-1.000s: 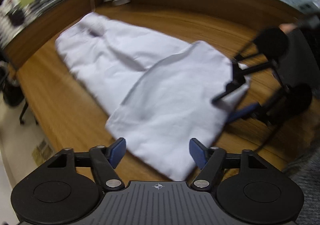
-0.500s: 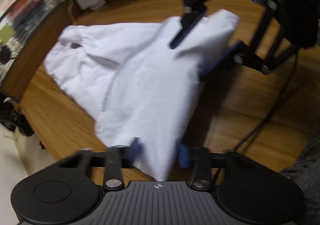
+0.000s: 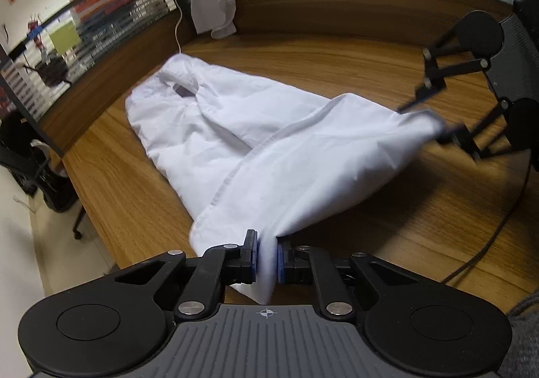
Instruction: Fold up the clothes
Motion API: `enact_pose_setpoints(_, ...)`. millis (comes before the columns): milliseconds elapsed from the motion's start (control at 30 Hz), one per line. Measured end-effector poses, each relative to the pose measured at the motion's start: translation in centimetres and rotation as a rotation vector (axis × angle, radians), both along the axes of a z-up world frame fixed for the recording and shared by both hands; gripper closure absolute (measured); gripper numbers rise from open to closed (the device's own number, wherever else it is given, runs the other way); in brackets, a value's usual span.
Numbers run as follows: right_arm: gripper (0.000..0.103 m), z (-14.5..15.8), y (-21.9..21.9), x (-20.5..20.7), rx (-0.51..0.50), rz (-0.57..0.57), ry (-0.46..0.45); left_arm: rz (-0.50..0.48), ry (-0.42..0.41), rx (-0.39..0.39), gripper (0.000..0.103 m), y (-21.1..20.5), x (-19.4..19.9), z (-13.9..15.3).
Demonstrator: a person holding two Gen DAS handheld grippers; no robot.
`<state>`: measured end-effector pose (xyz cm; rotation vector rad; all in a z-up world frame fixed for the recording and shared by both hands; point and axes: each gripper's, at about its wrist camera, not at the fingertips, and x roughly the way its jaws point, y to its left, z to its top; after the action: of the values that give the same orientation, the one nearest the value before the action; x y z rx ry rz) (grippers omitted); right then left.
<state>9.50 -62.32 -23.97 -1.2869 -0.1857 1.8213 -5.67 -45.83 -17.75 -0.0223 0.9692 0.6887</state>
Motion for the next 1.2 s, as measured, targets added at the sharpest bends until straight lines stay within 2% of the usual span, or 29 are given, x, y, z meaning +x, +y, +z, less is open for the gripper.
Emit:
enact_pose_setpoints(33, 0.092, 0.2, 0.2, 0.2, -0.015, -0.009, 0.021, 0.007, -0.004, -0.013, 0.091, 0.0, -0.1, 0.1)
enact_pose_setpoints(100, 0.097, 1.4, 0.5, 0.3, -0.039, -0.037, 0.073, 0.020, -0.012, -0.037, 0.092, 0.2, -0.4, 0.4)
enact_pose_setpoints(233, 0.097, 4.5, 0.6, -0.2, -0.104, -0.084, 0.184, 0.039, -0.034, -0.114, 0.092, 1.0, -1.7, 1.3)
enact_pose_setpoints(400, 0.097, 7.8, -0.9, -1.2, -0.268, -0.087, 0.302, 0.033, -0.039, -0.262, 0.092, 1.5, -4.0, 2.8)
enact_pose_setpoints(467, 0.097, 9.0, -1.0, -1.2, -0.345, -0.095, 0.361, 0.037, -0.054, -0.310, 0.091, 1.5, -4.6, 3.5)
enact_pose_setpoints(567, 0.097, 10.2, -0.6, -0.7, -0.399, -0.126, 0.424, 0.065, -0.101, -0.356, 0.091, 2.0, -5.3, 4.3)
enact_pose_setpoints(767, 0.097, 11.8, 1.9, 1.3, -0.353, -0.240, 0.510, 0.130, -0.219, -0.377, 0.091, 5.4, -5.2, 5.9)
enact_pose_setpoints(900, 0.097, 12.4, 4.3, 3.0, -0.301, -0.302, 0.555, 0.169, -0.265, -0.335, 0.090, 8.0, -4.6, 6.5)
enact_pose_setpoints(1067, 0.097, 11.5, 8.0, 4.3, -0.257, -0.361, 0.552, 0.243, -0.297, -0.308, 0.090, 11.7, -3.3, 5.6)
enact_pose_setpoints(1200, 0.097, 9.5, 11.1, 5.5, -0.254, -0.408, 0.555, 0.302, -0.325, -0.331, 0.090, 14.8, -2.4, 4.1)
